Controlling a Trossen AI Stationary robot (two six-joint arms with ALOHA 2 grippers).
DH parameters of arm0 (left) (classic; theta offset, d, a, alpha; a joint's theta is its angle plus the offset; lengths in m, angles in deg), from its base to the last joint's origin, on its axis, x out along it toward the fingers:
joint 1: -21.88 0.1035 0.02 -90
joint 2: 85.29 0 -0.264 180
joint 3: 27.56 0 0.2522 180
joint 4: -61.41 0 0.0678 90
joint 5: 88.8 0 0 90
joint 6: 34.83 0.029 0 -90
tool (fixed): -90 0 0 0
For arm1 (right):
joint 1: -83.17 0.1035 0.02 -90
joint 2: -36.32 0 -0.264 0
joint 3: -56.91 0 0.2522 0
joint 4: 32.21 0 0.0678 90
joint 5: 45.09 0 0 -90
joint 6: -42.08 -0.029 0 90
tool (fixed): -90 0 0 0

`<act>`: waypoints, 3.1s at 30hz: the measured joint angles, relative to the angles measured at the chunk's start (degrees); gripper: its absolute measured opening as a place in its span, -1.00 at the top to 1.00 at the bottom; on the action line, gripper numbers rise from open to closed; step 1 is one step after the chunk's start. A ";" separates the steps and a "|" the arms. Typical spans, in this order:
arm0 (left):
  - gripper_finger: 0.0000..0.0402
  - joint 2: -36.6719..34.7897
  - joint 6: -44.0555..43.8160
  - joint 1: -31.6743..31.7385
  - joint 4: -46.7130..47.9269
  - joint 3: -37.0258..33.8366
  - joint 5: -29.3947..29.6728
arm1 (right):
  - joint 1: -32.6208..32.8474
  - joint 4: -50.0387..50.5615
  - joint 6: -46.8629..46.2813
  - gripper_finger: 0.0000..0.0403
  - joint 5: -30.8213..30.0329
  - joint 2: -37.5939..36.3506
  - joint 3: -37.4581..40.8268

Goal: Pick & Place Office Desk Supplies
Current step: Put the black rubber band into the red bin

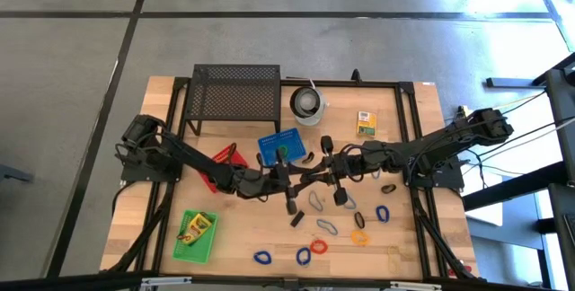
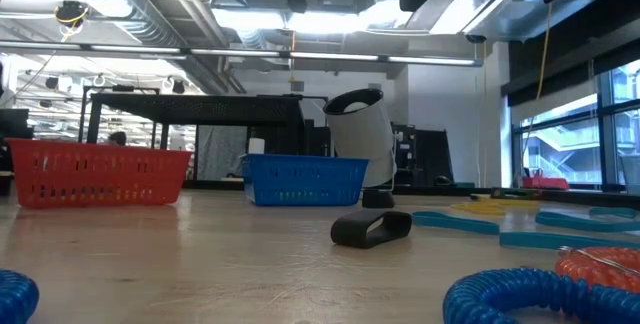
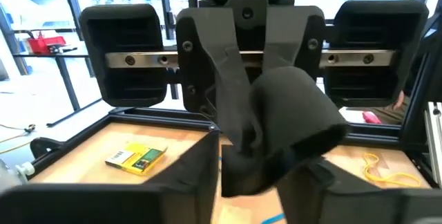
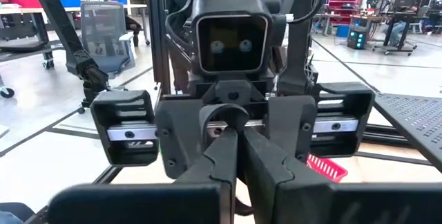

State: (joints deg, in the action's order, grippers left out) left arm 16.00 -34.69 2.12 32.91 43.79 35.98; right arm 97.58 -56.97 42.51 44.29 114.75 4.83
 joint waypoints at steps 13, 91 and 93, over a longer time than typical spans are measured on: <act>0.96 0.00 -0.19 -1.50 0.92 0.00 0.41 | -0.22 2.48 -3.13 0.85 -0.22 -0.02 -0.11; 0.30 -34.26 -67.68 -0.01 87.83 -14.56 -15.14 | -2.13 39.63 -15.14 0.16 -12.36 -4.98 -0.02; 0.31 -34.67 -64.36 -0.01 82.94 -14.56 -13.56 | -2.90 39.65 -12.29 0.16 -12.26 -2.09 -0.02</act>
State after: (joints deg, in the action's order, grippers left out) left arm -18.67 -99.05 2.11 115.85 29.23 22.42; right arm 94.68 -17.32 30.22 32.02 112.66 4.81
